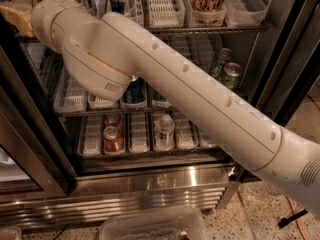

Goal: Pick 7up can from top shelf of fridge

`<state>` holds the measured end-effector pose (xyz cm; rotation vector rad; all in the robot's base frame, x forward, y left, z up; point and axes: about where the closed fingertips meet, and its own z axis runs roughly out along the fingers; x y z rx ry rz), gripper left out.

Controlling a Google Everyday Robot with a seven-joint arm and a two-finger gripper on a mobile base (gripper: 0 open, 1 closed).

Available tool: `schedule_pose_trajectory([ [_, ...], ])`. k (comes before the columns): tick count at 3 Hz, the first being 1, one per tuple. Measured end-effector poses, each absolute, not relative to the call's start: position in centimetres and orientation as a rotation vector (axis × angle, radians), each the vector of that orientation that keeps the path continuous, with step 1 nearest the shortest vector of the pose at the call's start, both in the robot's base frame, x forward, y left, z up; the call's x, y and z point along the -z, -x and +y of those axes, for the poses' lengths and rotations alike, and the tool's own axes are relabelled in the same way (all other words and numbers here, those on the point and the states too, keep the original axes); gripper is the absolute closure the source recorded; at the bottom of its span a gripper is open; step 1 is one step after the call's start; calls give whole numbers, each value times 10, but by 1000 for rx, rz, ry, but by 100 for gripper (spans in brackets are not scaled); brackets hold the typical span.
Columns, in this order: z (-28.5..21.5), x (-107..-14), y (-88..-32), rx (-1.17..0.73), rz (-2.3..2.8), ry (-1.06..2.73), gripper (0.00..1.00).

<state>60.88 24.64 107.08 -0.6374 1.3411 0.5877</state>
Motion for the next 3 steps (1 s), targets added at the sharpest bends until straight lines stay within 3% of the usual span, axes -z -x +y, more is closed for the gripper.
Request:
schedule_pose_trajectory([
  [1,247,-1070,-609,-590,1342,638,39],
  [3,247,-1070,-609,-590,1342,638,88],
])
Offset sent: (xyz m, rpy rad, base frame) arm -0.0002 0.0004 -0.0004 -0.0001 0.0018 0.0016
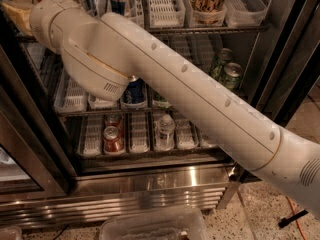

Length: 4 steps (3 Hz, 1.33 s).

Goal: Pick 7up can from top shelf of fridge

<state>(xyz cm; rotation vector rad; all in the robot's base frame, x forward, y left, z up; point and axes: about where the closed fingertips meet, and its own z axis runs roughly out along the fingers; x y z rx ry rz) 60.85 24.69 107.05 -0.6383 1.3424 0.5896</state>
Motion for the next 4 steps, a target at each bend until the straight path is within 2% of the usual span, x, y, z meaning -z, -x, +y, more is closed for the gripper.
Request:
schedule_pose_trajectory([
  [1,247,-1070,-609,-590,1342,638,100],
  [4,234,-1103,-593,-573,1282,679,100],
])
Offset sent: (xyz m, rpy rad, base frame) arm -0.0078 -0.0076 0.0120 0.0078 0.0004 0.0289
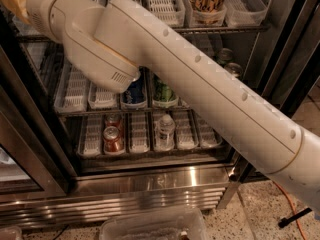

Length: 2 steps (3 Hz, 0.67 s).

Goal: Pick 7up can from top shelf of fridge

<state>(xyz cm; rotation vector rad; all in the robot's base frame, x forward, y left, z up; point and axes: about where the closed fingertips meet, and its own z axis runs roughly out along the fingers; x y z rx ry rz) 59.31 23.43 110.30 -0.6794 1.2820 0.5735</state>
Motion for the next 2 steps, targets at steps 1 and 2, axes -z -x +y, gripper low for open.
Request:
schedule_pose_trajectory([
  [1,230,-1113,-589,-560,1252,690,100],
  [2,222,-1117,-580,-551,1233,699,100],
])
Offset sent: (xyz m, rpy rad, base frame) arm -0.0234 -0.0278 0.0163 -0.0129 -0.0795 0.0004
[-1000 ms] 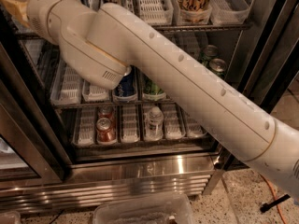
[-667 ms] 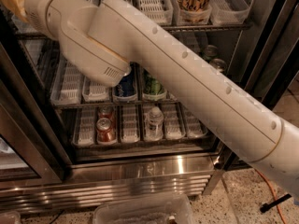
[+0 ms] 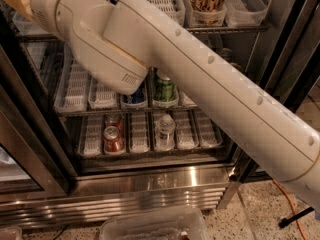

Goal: Pick 7up can from top shelf of fridge

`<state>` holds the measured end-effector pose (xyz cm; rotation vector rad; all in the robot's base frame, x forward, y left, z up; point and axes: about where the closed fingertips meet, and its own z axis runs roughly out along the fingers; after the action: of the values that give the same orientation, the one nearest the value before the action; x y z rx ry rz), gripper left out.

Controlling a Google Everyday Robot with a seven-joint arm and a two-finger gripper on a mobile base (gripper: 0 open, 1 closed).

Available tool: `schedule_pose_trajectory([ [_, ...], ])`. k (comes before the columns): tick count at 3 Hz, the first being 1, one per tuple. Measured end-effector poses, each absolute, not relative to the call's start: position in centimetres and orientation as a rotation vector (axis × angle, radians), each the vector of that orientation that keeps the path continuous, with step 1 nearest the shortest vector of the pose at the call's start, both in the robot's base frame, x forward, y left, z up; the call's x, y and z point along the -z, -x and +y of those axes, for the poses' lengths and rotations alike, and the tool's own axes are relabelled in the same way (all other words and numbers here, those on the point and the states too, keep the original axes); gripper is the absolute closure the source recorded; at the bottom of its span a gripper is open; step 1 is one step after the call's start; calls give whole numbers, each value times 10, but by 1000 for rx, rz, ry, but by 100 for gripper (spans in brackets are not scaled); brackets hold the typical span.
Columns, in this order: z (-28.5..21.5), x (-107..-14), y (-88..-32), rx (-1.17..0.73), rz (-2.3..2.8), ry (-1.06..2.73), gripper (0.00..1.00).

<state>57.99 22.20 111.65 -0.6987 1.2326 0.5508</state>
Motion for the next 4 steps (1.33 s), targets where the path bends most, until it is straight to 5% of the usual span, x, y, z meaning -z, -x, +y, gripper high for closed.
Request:
schedule_pose_trajectory([
  [4,217,-1072,-541,-613,1216,827,100],
])
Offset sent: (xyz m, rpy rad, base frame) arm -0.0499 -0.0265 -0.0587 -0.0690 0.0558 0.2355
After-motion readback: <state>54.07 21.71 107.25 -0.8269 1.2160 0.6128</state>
